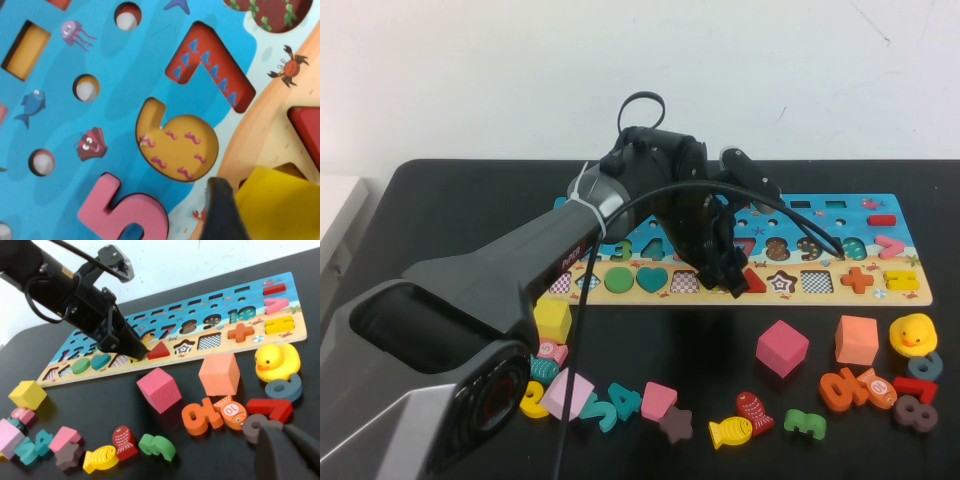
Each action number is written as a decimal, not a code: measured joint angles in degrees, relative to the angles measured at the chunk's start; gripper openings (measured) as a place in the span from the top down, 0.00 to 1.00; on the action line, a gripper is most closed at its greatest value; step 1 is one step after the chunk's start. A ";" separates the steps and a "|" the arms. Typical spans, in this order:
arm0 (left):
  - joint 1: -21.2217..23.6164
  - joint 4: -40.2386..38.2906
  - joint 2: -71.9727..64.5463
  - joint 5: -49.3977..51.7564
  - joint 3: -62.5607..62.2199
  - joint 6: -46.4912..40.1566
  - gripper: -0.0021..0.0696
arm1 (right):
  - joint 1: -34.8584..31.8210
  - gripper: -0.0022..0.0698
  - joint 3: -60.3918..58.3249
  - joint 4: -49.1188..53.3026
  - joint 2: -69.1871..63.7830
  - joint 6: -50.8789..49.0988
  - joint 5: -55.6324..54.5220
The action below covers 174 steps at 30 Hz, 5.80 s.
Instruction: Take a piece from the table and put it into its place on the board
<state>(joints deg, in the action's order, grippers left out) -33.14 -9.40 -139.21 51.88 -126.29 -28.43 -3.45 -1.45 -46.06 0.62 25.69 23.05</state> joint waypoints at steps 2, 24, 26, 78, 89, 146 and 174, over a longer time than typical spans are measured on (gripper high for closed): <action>0.00 -0.12 0.00 -0.09 0.00 0.00 0.40 | 0.00 0.94 0.00 0.00 0.00 0.00 0.00; 0.00 8.47 6.85 2.24 -0.13 5.93 0.87 | 0.00 0.94 0.00 -0.41 0.00 0.43 0.00; 0.00 8.50 5.89 2.40 -0.13 6.46 0.92 | 0.00 0.94 0.00 -0.41 0.00 0.80 0.00; -1.61 9.40 25.95 -5.38 15.32 6.21 0.97 | 0.00 0.94 0.00 -3.60 0.00 1.76 -0.38; -4.45 8.74 55.19 -25.28 54.41 13.24 0.97 | 0.10 0.94 -0.37 -14.40 0.00 0.56 -6.46; 37.41 8.10 139.85 -34.22 127.20 23.39 0.97 | -0.25 0.94 -0.16 -56.00 0.22 2.20 -90.64; 35.38 0.88 139.98 -33.86 127.20 22.92 0.97 | -0.25 0.94 -0.16 -56.00 0.22 2.86 -90.64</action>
<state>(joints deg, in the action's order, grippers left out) 2.24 -8.52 0.77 18.02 0.91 -5.51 -3.70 -1.60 -102.05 0.84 28.55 -67.59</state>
